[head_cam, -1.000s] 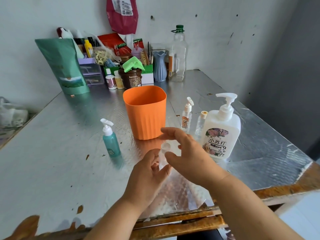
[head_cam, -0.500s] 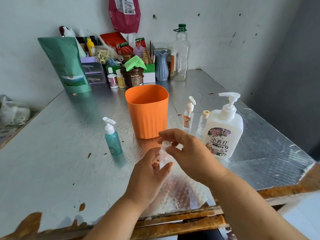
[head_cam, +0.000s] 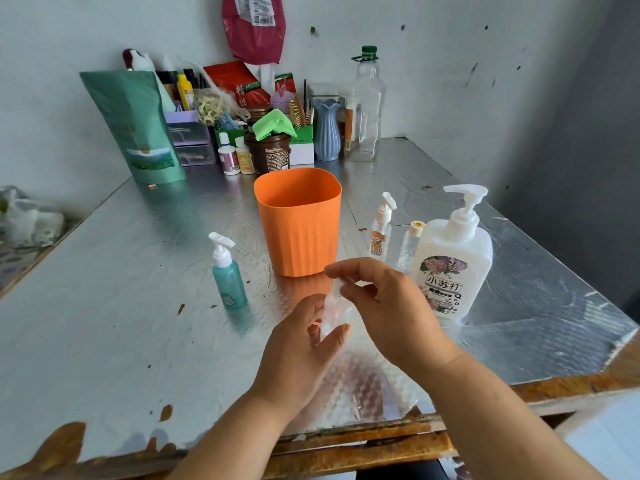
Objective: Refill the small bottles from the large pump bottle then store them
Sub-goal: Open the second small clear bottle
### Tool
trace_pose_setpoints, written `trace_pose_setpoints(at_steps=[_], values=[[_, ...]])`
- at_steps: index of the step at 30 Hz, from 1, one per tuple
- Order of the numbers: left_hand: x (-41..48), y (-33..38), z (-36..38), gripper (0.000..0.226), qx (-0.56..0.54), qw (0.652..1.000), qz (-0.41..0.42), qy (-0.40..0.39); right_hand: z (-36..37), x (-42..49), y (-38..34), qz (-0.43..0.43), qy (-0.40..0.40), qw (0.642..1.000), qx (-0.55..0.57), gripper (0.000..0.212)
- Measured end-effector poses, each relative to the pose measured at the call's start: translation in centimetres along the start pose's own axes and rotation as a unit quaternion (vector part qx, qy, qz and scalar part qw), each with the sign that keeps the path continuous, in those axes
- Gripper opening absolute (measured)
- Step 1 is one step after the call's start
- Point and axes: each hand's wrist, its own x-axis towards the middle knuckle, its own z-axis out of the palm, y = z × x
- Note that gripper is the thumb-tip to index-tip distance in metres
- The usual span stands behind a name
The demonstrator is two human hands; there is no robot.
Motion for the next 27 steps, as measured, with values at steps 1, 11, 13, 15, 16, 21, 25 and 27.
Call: trace_pose_setpoints(at_steps=[1,11,13,15,16,21,25,27], values=[[0.0,-0.1,0.0,0.055,0.001,1.0,0.002,-0.001,-0.1,0.1,0.0,-0.003,0.006,1.0,0.002,0.028],[0.1,-0.8,0.1,0.053,-0.036,0.996,-0.021,0.075,0.4,-0.2,3.8,0.108,0.014,0.992,-0.062,0.026],[0.2,-0.6,0.1,0.048,-0.041,0.995,-0.032,0.08,0.5,-0.3,4.3,0.12,0.017,0.991,-0.061,0.022],[0.2,-0.4,0.1,0.043,-0.04,0.995,-0.037,0.081,0.4,-0.2,4.8,0.127,0.035,0.989,-0.061,0.016],[0.2,-0.4,0.1,0.043,-0.037,0.995,-0.038,0.082,0.4,-0.2,4.9,0.128,0.037,0.989,-0.066,0.015],[0.1,0.0,0.1,0.04,-0.02,0.996,-0.041,0.082,0.8,-0.6,5.3,0.087,0.029,0.991,-0.094,0.022],[0.0,0.3,0.0,0.04,-0.006,0.996,-0.038,0.078,1.1,-0.8,5.3,0.079,0.03,0.99,-0.11,0.031],[-0.1,0.4,0.0,0.039,-0.003,0.996,-0.039,0.077,1.1,-0.9,5.4,0.07,0.026,0.989,-0.13,0.034]])
